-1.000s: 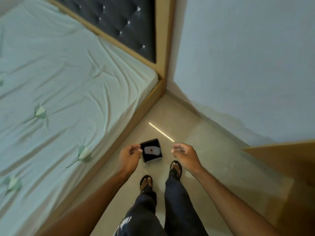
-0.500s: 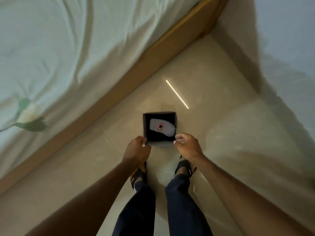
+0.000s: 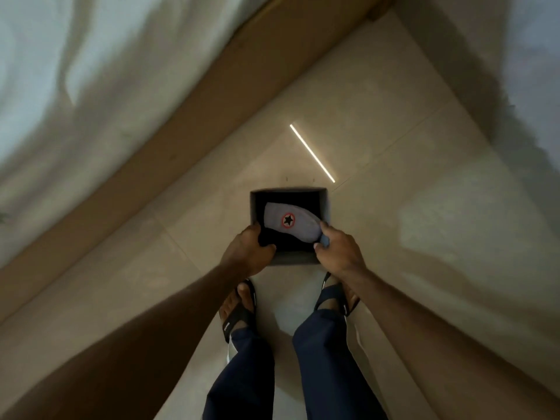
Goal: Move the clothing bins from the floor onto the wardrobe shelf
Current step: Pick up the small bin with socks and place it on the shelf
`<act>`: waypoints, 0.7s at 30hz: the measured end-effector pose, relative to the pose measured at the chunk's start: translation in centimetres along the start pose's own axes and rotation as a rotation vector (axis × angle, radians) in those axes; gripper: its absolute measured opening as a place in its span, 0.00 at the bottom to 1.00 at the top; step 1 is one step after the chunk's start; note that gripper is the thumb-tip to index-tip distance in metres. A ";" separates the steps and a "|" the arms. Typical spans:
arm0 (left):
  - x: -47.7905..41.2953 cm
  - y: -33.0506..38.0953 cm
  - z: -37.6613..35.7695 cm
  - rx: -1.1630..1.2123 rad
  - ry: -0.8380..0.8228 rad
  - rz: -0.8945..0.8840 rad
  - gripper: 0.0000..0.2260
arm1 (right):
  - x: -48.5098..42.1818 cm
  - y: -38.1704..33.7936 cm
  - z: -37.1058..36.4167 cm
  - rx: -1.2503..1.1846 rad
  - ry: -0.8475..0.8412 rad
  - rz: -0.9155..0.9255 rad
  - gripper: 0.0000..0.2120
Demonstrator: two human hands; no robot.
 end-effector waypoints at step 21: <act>45.8 17.6 8.9 -0.290 -0.288 -0.320 0.17 | 50.0 -1.9 14.5 -0.264 0.291 -0.152 0.25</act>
Point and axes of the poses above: each hand's wrist, its own x-axis away from the middle knuckle, its own z-axis out of the back of the hand, y = z × x, the point moved 4 cm from there along -x, towards the middle knuckle, and after that the axes turned 15 degrees about x, right-handed, at the moved point
